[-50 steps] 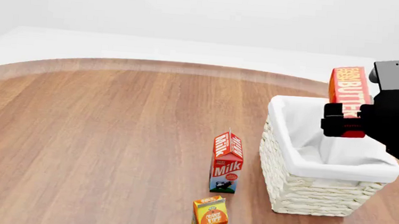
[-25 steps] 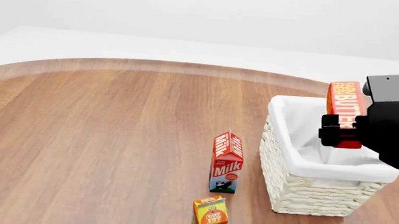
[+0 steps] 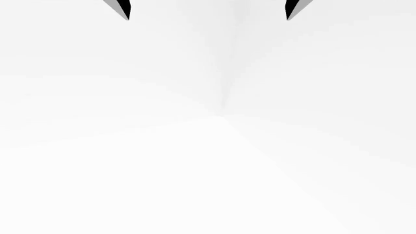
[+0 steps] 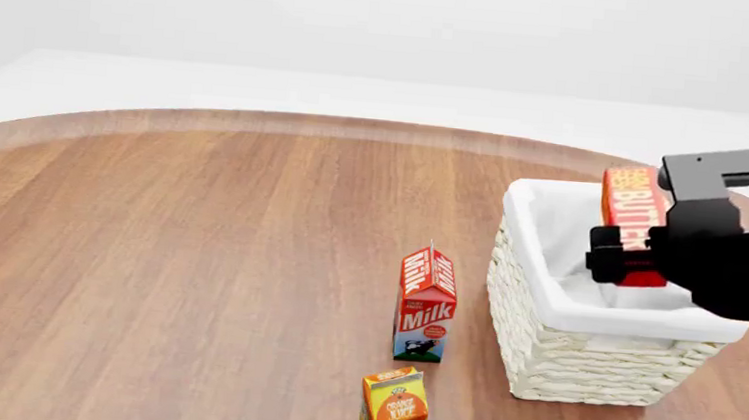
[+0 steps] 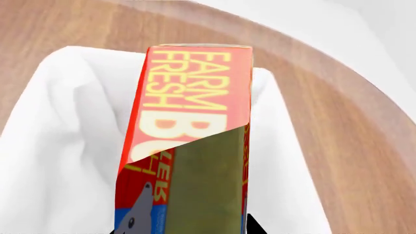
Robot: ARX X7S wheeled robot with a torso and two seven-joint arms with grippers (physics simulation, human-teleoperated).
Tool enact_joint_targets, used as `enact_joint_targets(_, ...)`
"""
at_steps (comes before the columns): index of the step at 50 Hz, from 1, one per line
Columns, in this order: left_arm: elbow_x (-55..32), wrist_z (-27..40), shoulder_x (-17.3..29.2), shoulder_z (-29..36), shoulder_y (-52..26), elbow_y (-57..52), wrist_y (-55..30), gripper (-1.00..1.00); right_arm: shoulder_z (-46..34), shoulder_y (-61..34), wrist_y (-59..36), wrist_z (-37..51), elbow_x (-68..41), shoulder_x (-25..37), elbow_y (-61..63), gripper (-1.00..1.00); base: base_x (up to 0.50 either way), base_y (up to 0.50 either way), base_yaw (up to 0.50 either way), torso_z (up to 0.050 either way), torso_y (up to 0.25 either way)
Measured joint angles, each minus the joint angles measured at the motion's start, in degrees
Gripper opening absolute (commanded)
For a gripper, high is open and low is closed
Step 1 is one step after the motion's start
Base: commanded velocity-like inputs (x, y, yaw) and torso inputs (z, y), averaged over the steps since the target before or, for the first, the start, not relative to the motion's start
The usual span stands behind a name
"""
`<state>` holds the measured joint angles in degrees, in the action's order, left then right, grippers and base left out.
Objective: Pick up the cream cheese box and the butter, and put them in the basket.
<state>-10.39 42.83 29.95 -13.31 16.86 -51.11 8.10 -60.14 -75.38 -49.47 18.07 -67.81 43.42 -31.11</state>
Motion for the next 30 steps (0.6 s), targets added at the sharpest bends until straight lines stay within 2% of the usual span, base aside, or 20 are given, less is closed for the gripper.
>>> enact_joint_targets(19,-0.1,0.0,0.0,0.2,-0.1,0.2,0.1,1.0,-1.5,0.7,1.3,-2.0,2.0,-2.0,-3.7,-1.0,0.0,0.0,0.0,0.001,0.002)
enact_joint_targets(20,-0.1,0.0,0.0,0.2,-0.1,0.2,0.1,1.0,-1.6,0.7,1.3,-2.1,2.1,-2.1,-3.8,1.0,0.0,0.0,0.0,0.0,0.0)
enact_joint_targets(30,0.0,0.0,0.0,0.3,-0.1,0.4,0.1,1.0,-1.6,-0.3,1.7,-3.3,5.0,-2.8,-4.3,1.0,0.0,0.0,0.0,0.0,0.0)
